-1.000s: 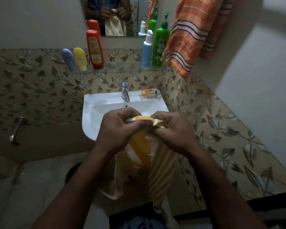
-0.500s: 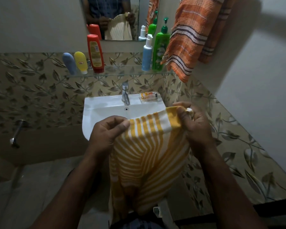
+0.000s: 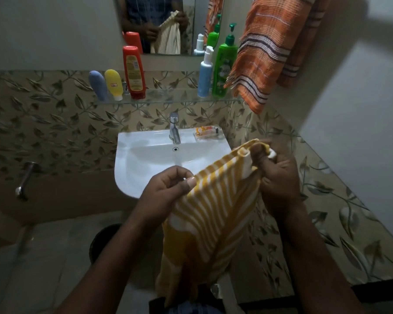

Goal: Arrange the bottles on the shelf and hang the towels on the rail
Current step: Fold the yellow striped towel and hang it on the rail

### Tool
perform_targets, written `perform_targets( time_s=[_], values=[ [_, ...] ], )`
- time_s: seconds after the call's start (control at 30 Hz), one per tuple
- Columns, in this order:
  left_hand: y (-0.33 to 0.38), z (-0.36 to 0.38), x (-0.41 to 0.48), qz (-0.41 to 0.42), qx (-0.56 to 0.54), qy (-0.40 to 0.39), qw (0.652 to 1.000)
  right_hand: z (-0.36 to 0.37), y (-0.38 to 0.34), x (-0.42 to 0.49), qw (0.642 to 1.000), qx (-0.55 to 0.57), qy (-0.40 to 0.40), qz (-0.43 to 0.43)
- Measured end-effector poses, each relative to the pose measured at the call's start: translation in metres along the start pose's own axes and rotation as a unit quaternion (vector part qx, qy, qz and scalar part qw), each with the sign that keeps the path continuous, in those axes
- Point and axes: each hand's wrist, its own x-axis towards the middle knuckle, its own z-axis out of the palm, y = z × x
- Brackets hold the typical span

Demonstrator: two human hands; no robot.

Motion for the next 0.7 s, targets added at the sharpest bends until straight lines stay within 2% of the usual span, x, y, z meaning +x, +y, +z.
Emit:
perform_targets(
  time_s=[0.03,0.1,0.17,0.23,0.3,0.43,0.53,0.63,0.7],
  values=[
    [-0.001,-0.001,-0.001,0.008,-0.001,0.018,1.000,-0.002,0.001,0.001,0.999,-0.009,0.028,0.012],
    [0.000,-0.003,0.000,0.035,0.018,0.040,0.998,-0.001,0.003,-0.002,0.998,-0.038,0.028,0.037],
    [0.006,-0.002,0.003,0.062,0.047,0.039,0.996,0.007,0.008,-0.010,0.994,-0.085,-0.035,0.064],
    [0.012,0.002,0.007,0.084,0.074,0.026,0.993,0.022,0.014,-0.020,0.973,-0.178,-0.129,0.074],
    [0.017,0.008,0.010,0.095,0.077,0.012,0.992,0.034,0.020,-0.027,0.952,-0.246,-0.177,0.033],
    [0.012,0.004,0.011,0.046,0.068,-0.029,0.996,0.021,0.015,-0.014,0.984,-0.149,-0.099,0.003],
    [-0.002,-0.002,0.005,0.004,0.050,-0.053,0.997,-0.005,0.012,-0.003,0.991,-0.124,-0.047,-0.022],
    [-0.009,-0.001,0.001,0.000,0.049,-0.016,0.999,-0.011,0.017,-0.002,0.998,-0.046,0.017,0.041],
    [-0.009,0.000,0.004,0.019,0.062,0.005,0.998,-0.006,0.020,-0.008,0.996,-0.038,0.017,0.078]
  ],
)
